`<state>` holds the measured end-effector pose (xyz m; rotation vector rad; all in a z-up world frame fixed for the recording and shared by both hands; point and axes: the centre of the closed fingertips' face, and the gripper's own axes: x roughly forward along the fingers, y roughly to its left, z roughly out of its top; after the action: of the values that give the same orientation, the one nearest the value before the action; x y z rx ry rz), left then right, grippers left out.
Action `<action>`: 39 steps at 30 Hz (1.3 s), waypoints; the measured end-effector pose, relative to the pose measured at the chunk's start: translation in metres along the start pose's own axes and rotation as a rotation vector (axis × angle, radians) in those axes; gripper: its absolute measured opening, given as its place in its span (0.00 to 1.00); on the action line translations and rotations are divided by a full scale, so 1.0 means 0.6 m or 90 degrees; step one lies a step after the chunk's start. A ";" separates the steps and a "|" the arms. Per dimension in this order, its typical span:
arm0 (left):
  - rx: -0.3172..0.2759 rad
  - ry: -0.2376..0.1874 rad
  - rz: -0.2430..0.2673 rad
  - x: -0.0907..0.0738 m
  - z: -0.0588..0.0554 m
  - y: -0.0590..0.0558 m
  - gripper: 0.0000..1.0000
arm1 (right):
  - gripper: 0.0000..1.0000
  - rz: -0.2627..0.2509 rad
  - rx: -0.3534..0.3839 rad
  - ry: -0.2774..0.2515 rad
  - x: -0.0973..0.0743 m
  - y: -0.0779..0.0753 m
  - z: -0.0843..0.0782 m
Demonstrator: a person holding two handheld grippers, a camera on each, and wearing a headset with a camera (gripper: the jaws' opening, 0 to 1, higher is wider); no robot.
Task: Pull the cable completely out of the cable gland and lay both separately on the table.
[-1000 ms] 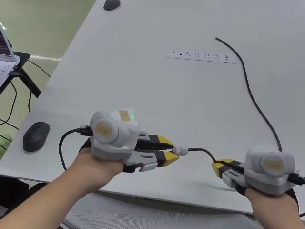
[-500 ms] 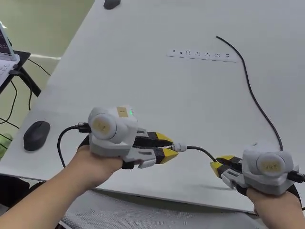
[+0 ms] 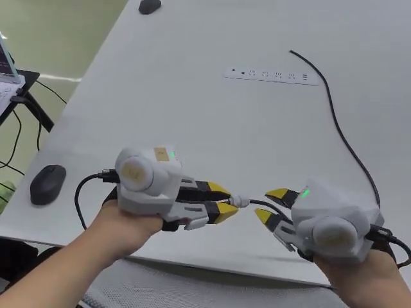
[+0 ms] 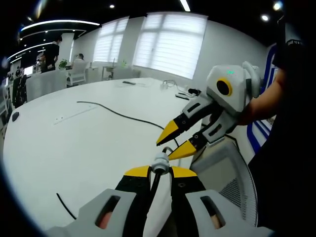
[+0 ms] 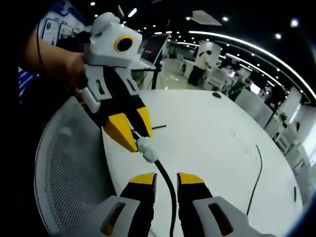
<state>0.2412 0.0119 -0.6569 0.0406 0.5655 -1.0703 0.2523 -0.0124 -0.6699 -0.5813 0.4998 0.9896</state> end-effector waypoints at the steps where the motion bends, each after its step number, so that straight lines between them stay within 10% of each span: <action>1: 0.001 0.001 0.001 0.000 0.000 0.001 0.14 | 0.11 -0.002 -0.017 0.002 0.002 0.000 0.003; 19: 0.005 0.007 -0.002 0.004 0.003 -0.001 0.14 | 0.01 0.009 -0.093 -0.001 0.005 0.008 0.007; 39: 0.001 -0.003 0.001 0.001 0.006 -0.002 0.14 | 0.00 0.000 -0.015 -0.014 0.003 -0.002 -0.014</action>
<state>0.2418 0.0095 -0.6538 0.0393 0.5606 -1.0683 0.2532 -0.0174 -0.6769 -0.5904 0.4686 1.0017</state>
